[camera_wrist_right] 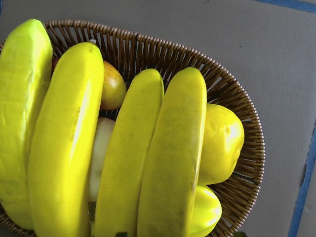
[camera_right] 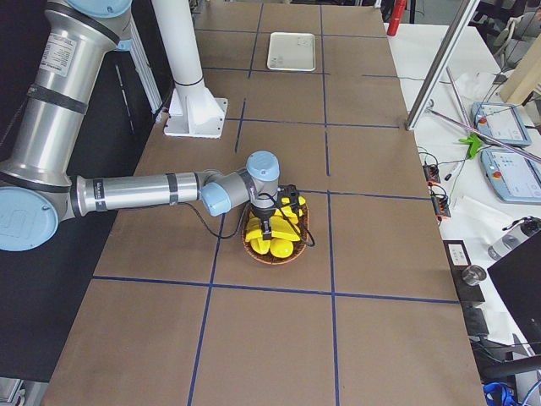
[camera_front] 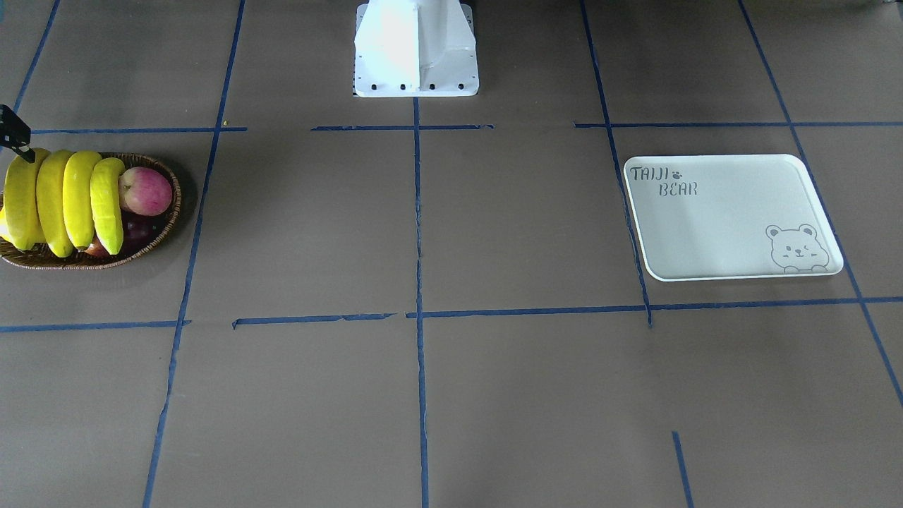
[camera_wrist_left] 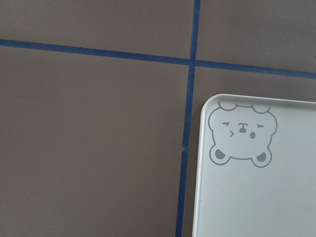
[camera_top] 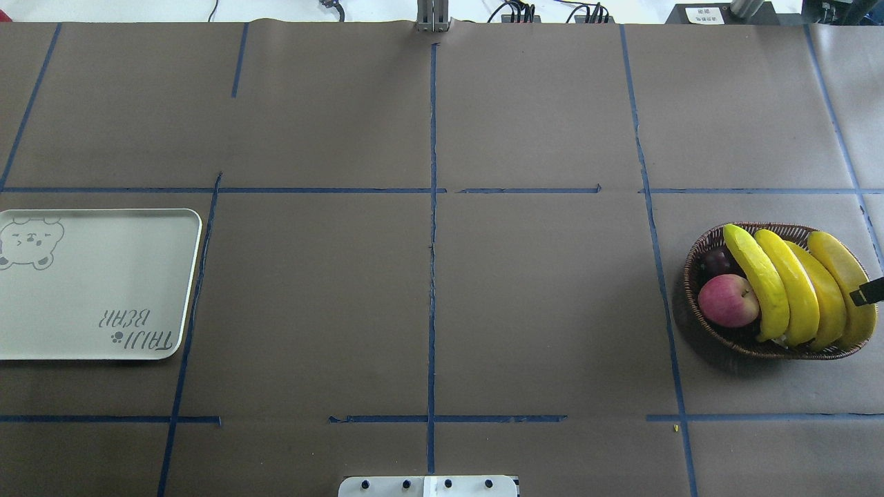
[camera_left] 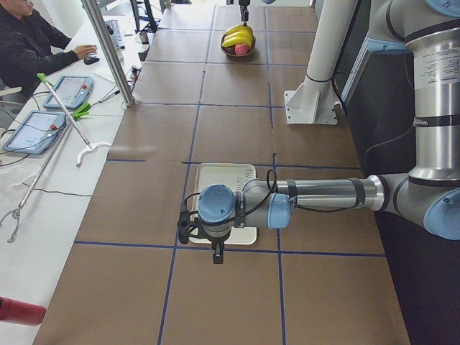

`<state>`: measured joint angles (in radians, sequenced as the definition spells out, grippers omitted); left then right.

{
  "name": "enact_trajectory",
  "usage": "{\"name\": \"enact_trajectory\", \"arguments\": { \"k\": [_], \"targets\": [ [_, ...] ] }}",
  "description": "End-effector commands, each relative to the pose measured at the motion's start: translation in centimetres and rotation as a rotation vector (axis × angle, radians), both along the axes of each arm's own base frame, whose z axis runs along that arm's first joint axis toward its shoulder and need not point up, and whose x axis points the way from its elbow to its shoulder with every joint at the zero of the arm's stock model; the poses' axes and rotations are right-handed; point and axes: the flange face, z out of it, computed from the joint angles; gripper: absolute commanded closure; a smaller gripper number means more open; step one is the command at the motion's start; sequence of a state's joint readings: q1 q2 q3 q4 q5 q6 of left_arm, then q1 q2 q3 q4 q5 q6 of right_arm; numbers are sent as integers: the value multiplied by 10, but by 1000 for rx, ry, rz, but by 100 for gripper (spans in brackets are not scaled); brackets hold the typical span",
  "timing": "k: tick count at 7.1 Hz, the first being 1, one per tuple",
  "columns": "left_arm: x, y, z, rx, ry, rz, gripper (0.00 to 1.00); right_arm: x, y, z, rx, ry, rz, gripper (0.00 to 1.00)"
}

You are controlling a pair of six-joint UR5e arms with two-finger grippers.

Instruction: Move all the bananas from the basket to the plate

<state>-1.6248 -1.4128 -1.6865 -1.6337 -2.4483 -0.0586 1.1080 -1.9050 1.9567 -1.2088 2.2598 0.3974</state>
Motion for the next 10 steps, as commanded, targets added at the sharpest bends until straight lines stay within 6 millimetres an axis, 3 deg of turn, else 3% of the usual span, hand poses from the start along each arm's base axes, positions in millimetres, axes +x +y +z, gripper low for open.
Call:
{"name": "enact_trajectory", "arguments": {
  "k": [1,5,7,8,9,10],
  "targets": [
    [-1,-1,-4,8,0,-2,0,-7,0,4,-6,3,-17,23],
    [0,-2,-6,11,-1,0,0,-13,-1,18,-24,16,-30,23],
    [0,-3,-6,12,-1,0,0,-12,-2,19,-20,24,-26,30],
    [0,-3,-6,12,-1,0,0,-12,-2,19,-20,24,-26,38],
    [0,-4,-7,15,-2,0,0,-12,-2,19,-20,23,-23,53],
    [0,-5,-8,17,-2,0,0,-11,-2,18,-19,23,-22,78]
  ]
}}
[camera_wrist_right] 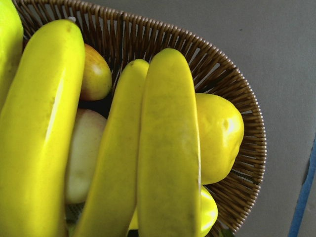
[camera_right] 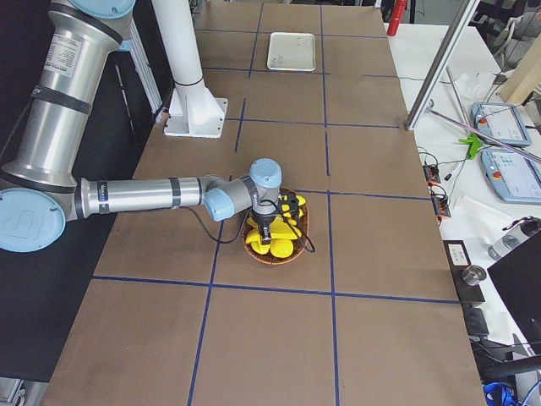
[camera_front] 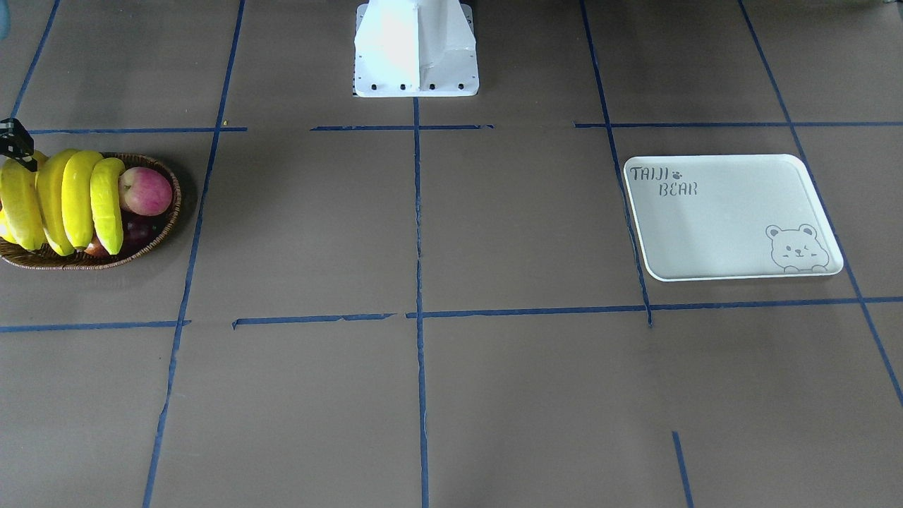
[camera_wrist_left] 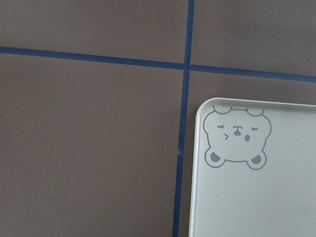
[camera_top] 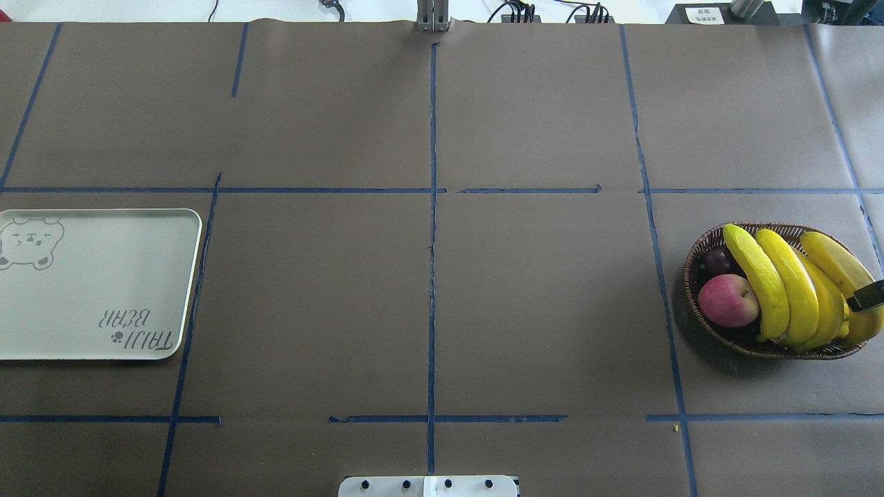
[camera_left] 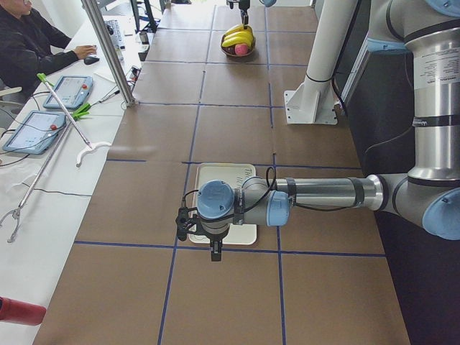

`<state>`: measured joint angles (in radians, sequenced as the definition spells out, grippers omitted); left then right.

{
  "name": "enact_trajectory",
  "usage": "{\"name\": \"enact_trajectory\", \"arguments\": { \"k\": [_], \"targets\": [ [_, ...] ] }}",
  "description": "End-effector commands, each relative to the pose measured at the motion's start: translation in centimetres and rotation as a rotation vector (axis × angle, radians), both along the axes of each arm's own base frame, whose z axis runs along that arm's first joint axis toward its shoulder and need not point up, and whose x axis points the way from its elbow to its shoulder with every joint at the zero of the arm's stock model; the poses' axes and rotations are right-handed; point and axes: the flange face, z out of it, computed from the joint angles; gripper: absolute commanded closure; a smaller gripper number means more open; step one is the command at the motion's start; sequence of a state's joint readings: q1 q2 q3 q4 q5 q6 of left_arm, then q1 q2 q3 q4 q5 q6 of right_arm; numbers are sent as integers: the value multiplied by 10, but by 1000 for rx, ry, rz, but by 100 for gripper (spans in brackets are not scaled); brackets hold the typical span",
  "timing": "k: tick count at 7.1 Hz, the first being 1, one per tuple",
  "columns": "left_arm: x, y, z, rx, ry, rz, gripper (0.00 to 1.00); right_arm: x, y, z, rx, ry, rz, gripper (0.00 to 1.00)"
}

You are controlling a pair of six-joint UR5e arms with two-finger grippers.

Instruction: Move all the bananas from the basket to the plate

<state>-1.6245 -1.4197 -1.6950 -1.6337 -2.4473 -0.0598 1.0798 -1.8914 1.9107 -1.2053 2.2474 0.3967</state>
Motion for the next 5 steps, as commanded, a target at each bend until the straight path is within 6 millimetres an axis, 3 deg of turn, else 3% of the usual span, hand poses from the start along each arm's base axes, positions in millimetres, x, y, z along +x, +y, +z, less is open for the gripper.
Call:
{"name": "enact_trajectory", "arguments": {
  "k": [1,2,4,5],
  "targets": [
    [-1,-1,-1,2,1,-1,0,3,2,0,1,3,4,95],
    [-1,-2,-2,5,1,-1,0,8,2,-3,9,3,16,99],
    [0,-3,-4,7,1,-1,0,53,9,-22,48,-5,93,100],
    [0,-4,-7,13,0,-1,0,88,9,-32,132,-16,101,100]
  ]
}}
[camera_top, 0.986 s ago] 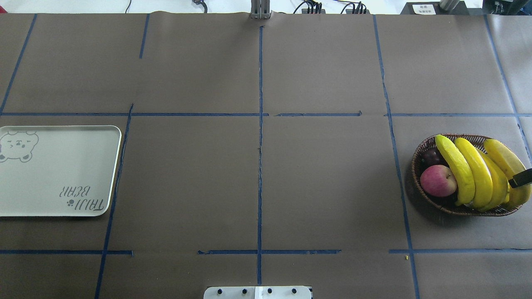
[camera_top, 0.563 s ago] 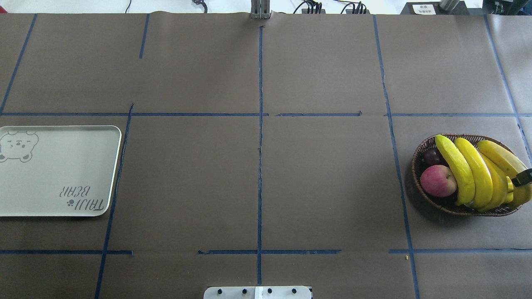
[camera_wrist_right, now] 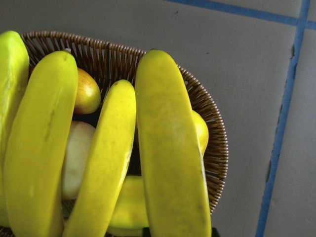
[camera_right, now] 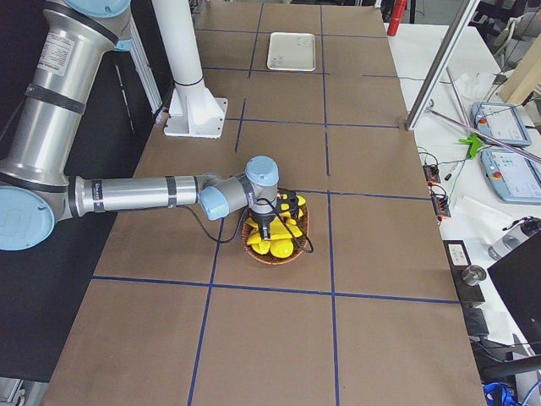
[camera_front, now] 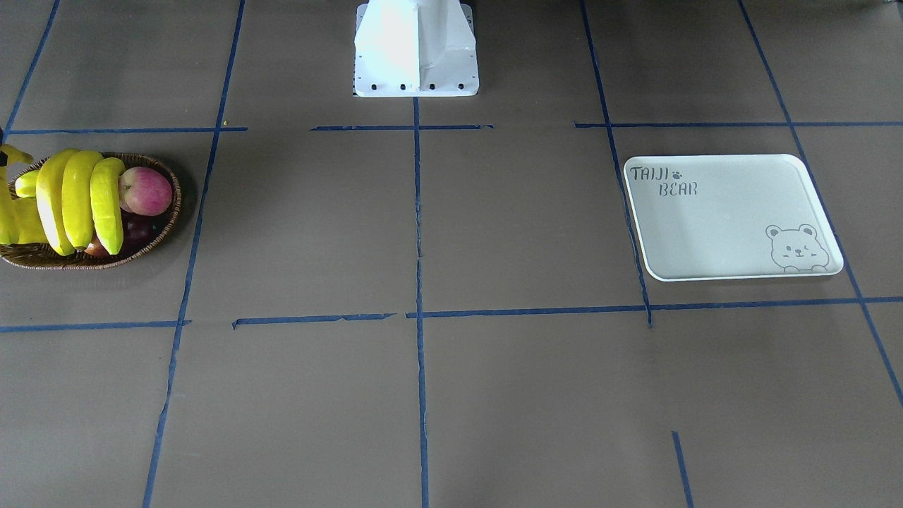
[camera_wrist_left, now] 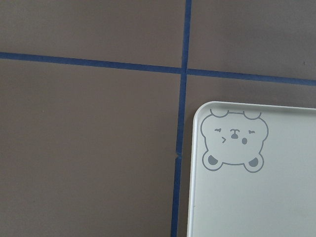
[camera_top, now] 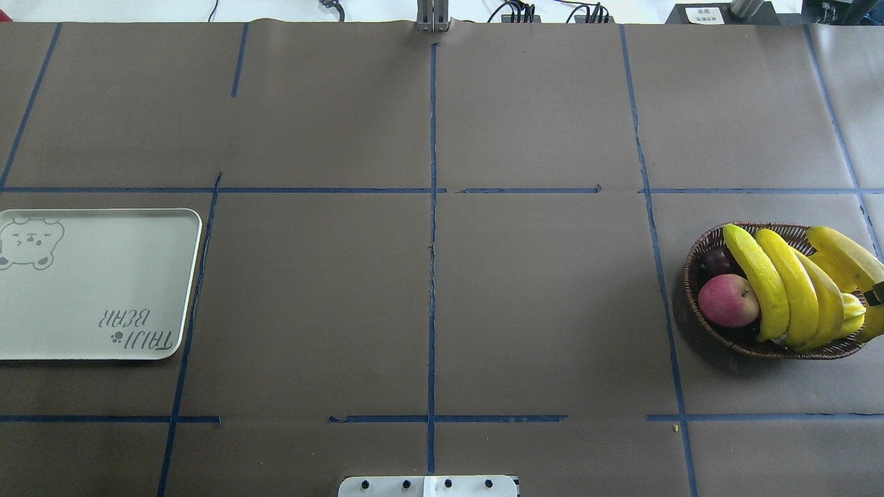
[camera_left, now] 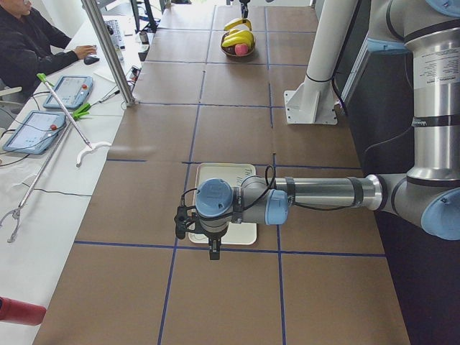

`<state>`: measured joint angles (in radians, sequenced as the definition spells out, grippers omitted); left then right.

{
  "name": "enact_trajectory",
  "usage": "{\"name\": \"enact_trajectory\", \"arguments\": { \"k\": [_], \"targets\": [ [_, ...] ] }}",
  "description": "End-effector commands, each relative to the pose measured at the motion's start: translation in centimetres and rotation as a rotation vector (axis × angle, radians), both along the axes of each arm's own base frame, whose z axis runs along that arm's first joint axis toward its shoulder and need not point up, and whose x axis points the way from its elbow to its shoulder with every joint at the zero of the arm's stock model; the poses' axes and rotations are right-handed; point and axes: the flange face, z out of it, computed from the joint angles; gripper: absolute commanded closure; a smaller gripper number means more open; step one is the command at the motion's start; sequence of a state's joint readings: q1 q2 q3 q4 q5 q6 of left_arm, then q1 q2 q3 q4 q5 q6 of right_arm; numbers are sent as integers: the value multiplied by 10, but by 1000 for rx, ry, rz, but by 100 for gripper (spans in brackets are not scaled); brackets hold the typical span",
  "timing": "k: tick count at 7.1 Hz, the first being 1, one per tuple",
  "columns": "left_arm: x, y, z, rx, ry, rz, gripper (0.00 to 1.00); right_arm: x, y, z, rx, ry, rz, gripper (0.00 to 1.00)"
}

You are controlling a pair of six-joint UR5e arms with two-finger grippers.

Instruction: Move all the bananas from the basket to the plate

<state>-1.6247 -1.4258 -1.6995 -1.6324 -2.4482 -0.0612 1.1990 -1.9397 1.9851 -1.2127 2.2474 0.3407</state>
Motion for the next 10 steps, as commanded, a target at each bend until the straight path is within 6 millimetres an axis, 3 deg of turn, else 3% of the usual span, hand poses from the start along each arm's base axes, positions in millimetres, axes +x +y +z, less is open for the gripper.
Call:
{"name": "enact_trajectory", "arguments": {
  "k": [1,2,3,4,5,6,7,8,9,10],
  "targets": [
    [-1,-1,-6,11,1,-1,0,58,-8,-32,134,-20,56,100],
    [0,-2,-13,25,2,-1,0,55,-39,-61,138,-50,59,100],
    [0,-3,-23,47,2,0,0,36,-89,-116,104,-155,32,100],
    [2,-6,-36,65,5,-3,0,25,-122,-176,51,-226,64,100],
    [4,-23,-69,44,17,-72,0,-7,-139,-228,-28,-294,105,100],
    [15,-41,-103,52,37,-115,0,-55,-145,-282,-102,-345,125,100],
    [52,-53,-133,42,103,-107,0,-103,-143,-335,-158,-382,134,99],
    [66,-62,-166,15,188,-164,0,-146,-132,-380,-179,-401,149,99],
    [99,-75,-205,-12,265,-199,0,-190,-112,-400,-159,-443,150,98],
    [153,-87,-258,-52,349,-204,0,-241,-84,-414,-137,-516,203,98]
  ]
}}
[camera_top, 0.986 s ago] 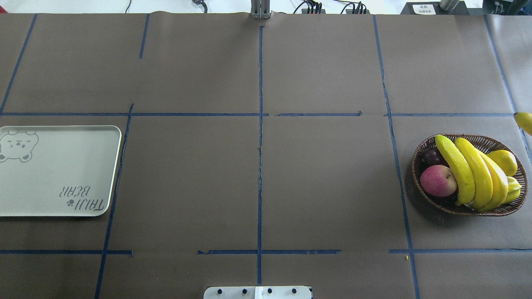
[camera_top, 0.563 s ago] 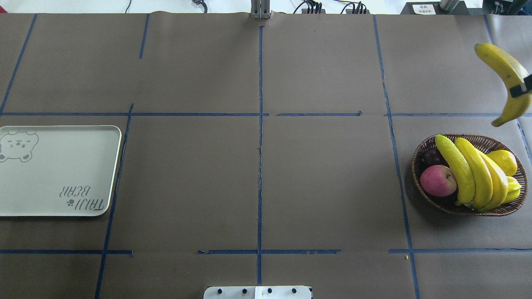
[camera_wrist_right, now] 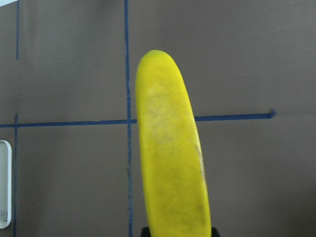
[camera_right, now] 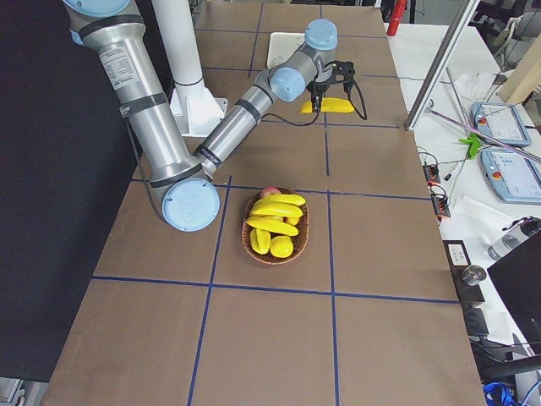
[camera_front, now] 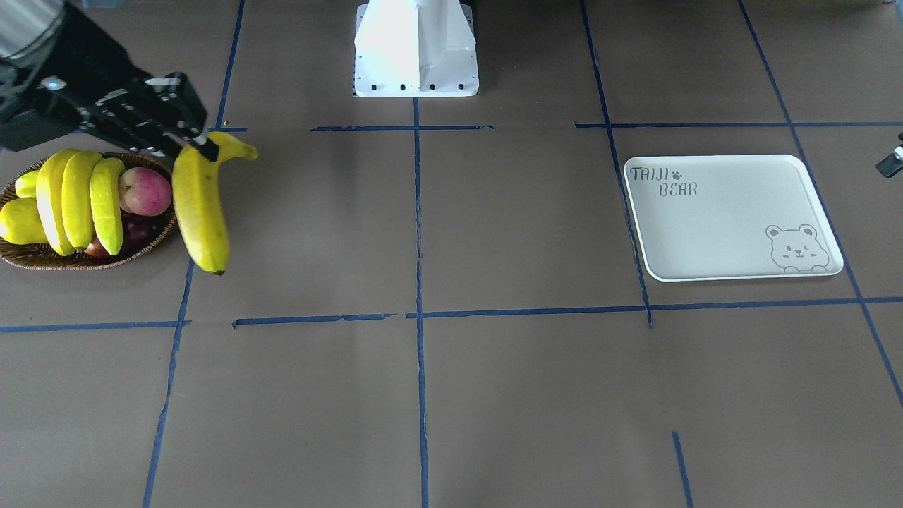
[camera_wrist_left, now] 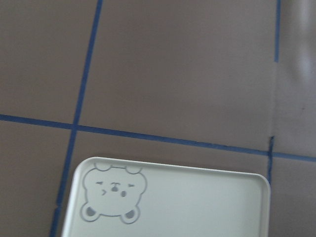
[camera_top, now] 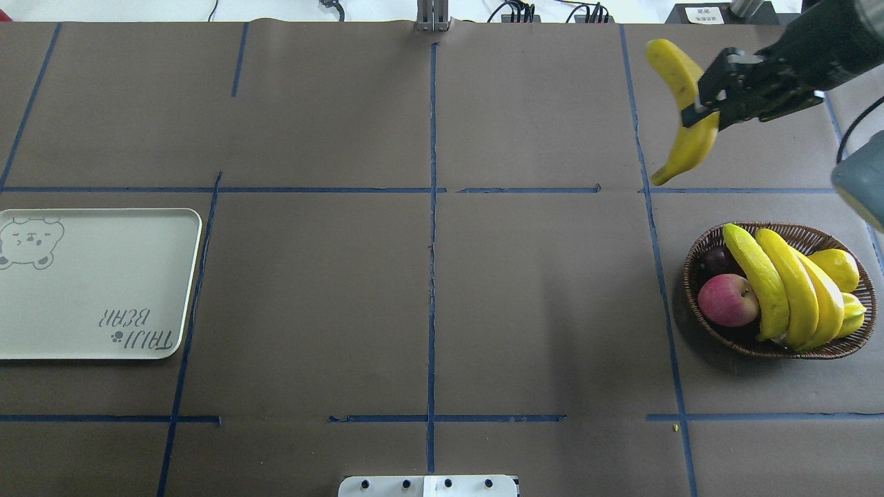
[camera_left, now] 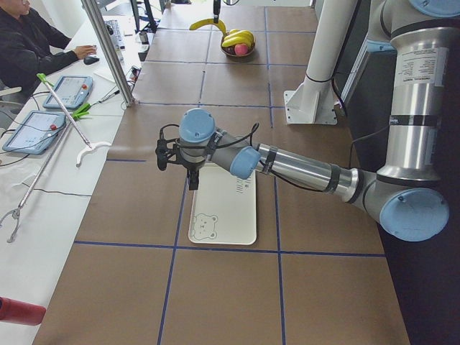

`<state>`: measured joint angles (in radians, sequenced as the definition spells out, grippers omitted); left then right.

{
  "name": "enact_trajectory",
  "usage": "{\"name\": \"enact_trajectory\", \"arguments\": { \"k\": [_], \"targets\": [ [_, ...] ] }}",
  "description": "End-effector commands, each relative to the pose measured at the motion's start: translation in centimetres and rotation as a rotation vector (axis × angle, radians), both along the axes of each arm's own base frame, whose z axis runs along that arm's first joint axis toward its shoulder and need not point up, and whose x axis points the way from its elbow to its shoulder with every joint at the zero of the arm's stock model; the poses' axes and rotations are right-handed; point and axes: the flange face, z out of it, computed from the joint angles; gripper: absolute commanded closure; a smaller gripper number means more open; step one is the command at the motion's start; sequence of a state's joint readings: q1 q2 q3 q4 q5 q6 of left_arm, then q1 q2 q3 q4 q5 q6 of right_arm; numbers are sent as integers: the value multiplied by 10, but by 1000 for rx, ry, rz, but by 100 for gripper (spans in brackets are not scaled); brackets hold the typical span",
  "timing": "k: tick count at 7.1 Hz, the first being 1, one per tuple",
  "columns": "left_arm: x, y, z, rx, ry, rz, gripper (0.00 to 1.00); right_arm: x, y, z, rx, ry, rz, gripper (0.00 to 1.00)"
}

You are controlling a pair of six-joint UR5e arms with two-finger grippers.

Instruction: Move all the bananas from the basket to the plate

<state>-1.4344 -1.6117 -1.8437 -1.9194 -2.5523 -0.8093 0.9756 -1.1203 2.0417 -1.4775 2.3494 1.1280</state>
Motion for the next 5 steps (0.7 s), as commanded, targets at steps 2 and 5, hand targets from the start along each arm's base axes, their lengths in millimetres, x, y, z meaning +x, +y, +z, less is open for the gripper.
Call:
{"name": "enact_trajectory", "arguments": {
  "k": [2,5],
  "targets": [
    [141,-17,-157,-144,267,21,1,-119,79,-39,43,-178,93,98],
    [248,5,-295,-177,397,90,1,-147,113,-52,102,-259,51,98]
  ]
}}
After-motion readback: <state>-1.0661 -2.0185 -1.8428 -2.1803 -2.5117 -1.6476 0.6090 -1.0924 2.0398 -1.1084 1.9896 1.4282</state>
